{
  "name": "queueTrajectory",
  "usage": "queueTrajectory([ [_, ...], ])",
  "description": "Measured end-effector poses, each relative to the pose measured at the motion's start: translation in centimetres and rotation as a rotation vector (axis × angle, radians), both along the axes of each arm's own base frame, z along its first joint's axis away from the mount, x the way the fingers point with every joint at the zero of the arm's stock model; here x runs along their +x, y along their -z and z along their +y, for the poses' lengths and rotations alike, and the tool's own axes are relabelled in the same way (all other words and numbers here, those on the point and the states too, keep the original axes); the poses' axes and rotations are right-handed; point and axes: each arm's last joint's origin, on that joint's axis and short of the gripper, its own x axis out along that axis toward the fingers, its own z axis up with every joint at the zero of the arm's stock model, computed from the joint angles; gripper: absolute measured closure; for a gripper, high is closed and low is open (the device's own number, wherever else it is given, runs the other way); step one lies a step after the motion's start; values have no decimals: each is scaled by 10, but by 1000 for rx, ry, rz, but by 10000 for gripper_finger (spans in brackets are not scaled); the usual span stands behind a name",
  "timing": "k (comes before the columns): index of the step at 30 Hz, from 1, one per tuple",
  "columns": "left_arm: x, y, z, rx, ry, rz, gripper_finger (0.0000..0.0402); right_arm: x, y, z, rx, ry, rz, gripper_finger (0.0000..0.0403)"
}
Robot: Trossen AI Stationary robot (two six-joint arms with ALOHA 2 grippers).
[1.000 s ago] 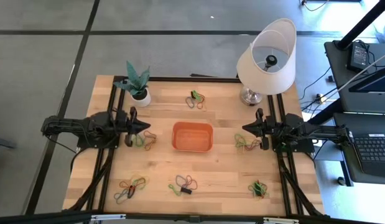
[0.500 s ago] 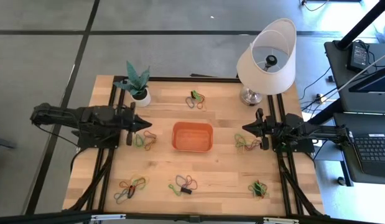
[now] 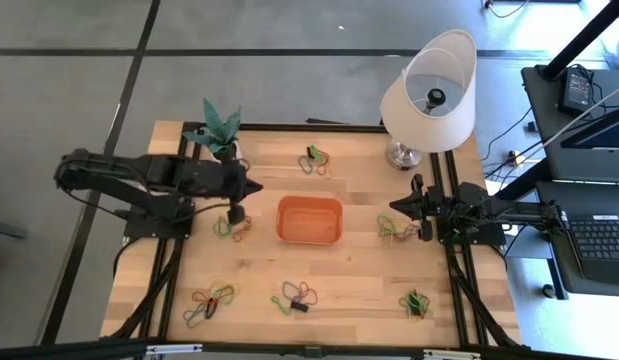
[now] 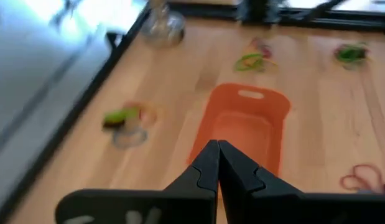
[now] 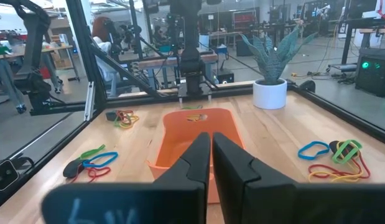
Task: Pick and place rubber bands into bin
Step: Put the green rubber band into the orange bin
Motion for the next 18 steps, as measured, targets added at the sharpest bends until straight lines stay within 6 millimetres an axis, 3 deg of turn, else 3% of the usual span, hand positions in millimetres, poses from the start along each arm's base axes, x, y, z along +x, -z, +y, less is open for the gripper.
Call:
queueTrajectory([
  [7, 4, 8, 1, -220, -233, 96, 400, 0, 0, 0, 1, 0, 0, 380],
  [18, -21, 56, -4, -413, -552, 375, 400, 0, 0, 0, 1, 0, 0, 380],
])
